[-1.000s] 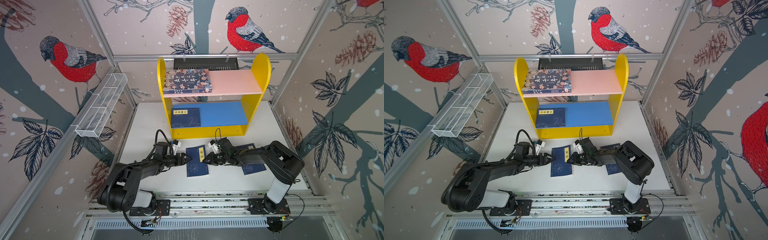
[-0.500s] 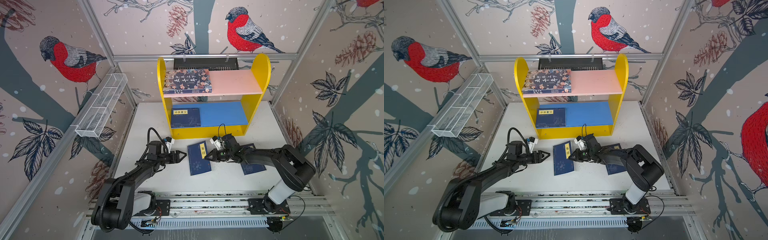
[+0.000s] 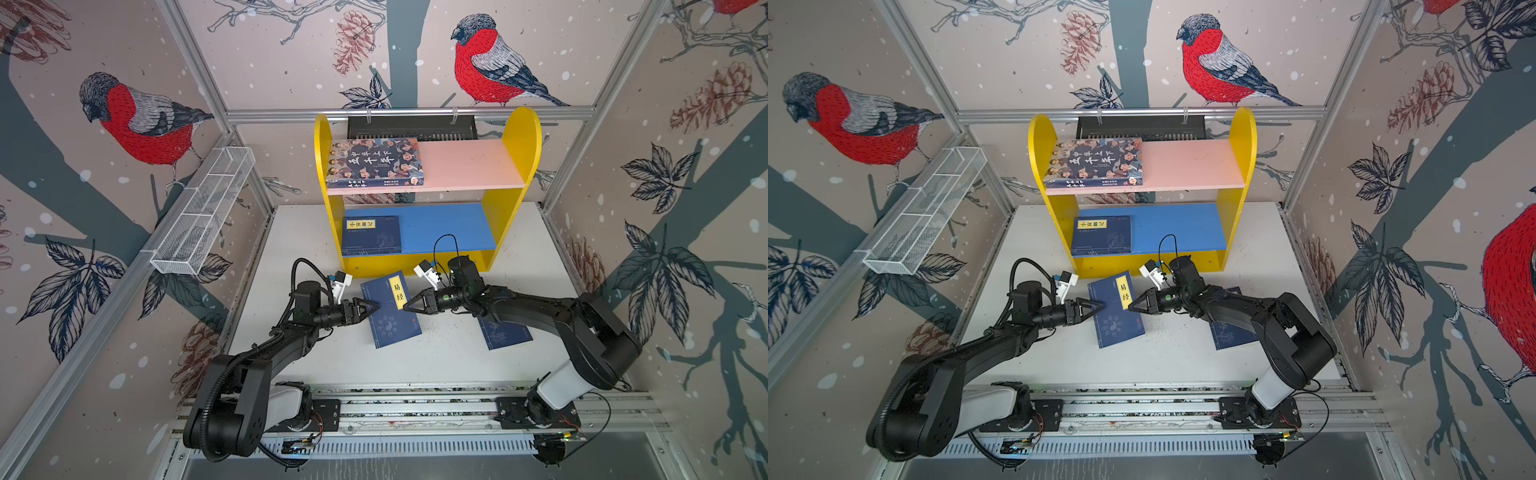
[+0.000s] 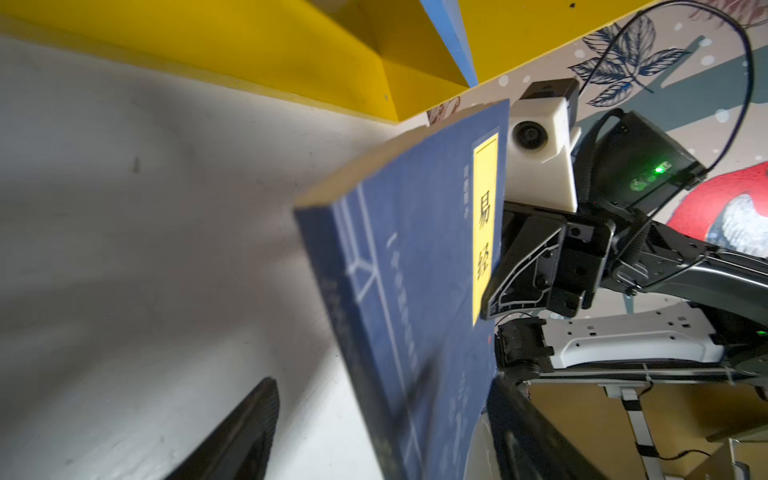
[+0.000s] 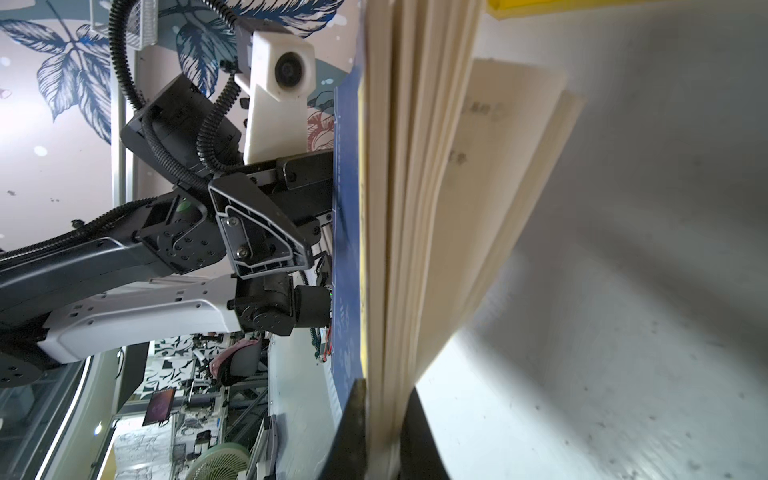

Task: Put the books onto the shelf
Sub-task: 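Lift the paperback upright with the right gripper while the left gripper steadies it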

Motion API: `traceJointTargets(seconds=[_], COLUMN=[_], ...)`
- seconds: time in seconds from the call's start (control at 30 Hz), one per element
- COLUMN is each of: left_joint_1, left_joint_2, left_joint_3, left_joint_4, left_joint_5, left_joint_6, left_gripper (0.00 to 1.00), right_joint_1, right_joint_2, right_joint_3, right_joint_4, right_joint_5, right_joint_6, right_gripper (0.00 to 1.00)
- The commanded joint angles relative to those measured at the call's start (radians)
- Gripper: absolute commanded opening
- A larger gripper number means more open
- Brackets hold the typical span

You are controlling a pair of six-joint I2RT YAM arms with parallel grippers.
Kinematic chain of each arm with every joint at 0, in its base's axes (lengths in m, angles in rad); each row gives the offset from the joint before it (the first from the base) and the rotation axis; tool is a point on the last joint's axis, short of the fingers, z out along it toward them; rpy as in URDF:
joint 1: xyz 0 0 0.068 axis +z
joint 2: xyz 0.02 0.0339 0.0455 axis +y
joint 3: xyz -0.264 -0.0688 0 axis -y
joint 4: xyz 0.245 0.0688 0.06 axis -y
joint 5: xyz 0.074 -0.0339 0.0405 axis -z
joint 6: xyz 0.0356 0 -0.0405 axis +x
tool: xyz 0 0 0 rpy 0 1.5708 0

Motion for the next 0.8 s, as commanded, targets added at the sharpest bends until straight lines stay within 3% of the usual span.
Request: traceJointTargets(seconds=[0.0,0.1,0.2,0.23,0.3,0.37,0.43,0.63,0.77], left_joint_1=[-0.001,-0.001,-0.001,-0.001,-0.001,0.001,0.002,0.031,0.041], left_joint_2=[-0.01,-0.02,-0.028,-0.031,-0.038,-0.044,-0.055,-0.084,-0.081], left_joint_3=[-0.002,0.012,0.021,0.024,0.026,0.024,0.031,0.102,0.182], left_joint_4=[0.075,0.06,0.06,0.055,0.053,0.081,0.08,0.026,0.002], left_joint_5=[0.059,0.064,0.063,0.058,0.064,0.083,0.083,0.117,0.126], left_joint_6=[-0.045,-0.062,-0.092,-0.094,-0.091,-0.091,-0.092,-0.086,-0.074], left_gripper=[0.73,0.57,0.26,0.17,0.0,0.0,0.0,0.0,0.0], right_joint_1=[0.016,0.026,0.03,0.03,0.028,0.022,0.003,-0.107,-0.114], right_joint_2=[0.005,0.026,0.047,0.052,0.058,0.051,0.034,-0.099,-0.169], right_joint_3=[0.02,0.037,0.044,0.049,0.058,0.057,0.036,-0.151,-0.246], right_joint_4=[0.004,-0.036,-0.038,-0.042,-0.055,-0.062,-0.046,0.215,0.393], right_joint_5=[-0.06,-0.058,-0.051,-0.047,-0.013,0.033,0.075,0.11,0.097], right_joint_6=[-0.046,-0.078,-0.076,-0.076,-0.078,-0.073,-0.05,0.127,0.225], right_gripper=[0.01,0.02,0.06,0.11,0.32,0.48,0.53,0.64,0.68])
